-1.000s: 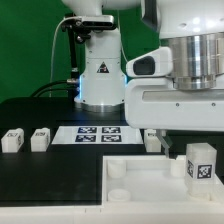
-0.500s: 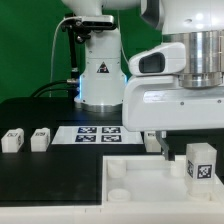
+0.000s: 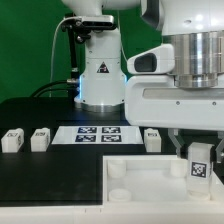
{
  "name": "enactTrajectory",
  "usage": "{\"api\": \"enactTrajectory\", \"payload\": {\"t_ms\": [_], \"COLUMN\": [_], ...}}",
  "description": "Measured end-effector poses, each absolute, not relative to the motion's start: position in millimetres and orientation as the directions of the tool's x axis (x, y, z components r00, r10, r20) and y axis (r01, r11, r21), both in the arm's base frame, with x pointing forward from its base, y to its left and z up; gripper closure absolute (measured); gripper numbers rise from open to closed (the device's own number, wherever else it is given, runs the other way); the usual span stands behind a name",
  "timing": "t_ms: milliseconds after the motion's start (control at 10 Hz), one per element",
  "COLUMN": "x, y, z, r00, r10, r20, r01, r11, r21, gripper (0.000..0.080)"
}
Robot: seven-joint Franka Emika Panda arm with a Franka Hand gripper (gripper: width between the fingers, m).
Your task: Assemble one leg
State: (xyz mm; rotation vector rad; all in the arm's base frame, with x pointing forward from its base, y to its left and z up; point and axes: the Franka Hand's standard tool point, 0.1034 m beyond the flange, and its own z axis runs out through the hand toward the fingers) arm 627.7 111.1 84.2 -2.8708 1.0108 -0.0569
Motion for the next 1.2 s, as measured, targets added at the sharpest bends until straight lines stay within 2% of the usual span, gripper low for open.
{"api": "enactTrajectory", "payload": {"t_ms": [200, 400, 500, 600, 700, 800, 900, 1000, 1100, 1200], "x": [629.8, 627.8, 625.7, 624.9, 624.7, 624.4, 624.2, 624.3, 623.7, 620.9], "y": [107.0, 101.2, 100.1, 100.8, 100.8, 100.9, 101.0, 101.8, 104.2, 108.1], "z": [83.3, 81.9, 81.3, 81.4, 80.9, 80.3, 80.0, 79.8, 79.5, 78.2], "r00": [0.608, 0.238, 0.067, -0.044, -0.008, 0.006, 0.039, 0.134, 0.323, 0.484], "r10": [-0.793, -0.963, -0.985, -0.984, -0.985, -0.985, -0.985, -0.978, -0.935, -0.866], "r20": [-0.046, -0.127, -0.161, -0.175, -0.172, -0.171, -0.169, -0.161, -0.144, -0.128], "r01": [-0.793, -0.97, -0.996, -0.997, -0.998, -0.998, -0.997, -0.989, -0.945, -0.874], "r11": [-0.602, -0.229, -0.055, 0.054, 0.018, 0.005, -0.028, -0.122, -0.309, -0.47], "r21": [-0.096, -0.085, -0.074, -0.055, -0.06, -0.061, -0.067, -0.083, -0.111, -0.123], "gripper": [0.0508, 0.0508, 0.0507, 0.0507, 0.043, 0.043, 0.0289, 0.018, 0.018, 0.0156]}}
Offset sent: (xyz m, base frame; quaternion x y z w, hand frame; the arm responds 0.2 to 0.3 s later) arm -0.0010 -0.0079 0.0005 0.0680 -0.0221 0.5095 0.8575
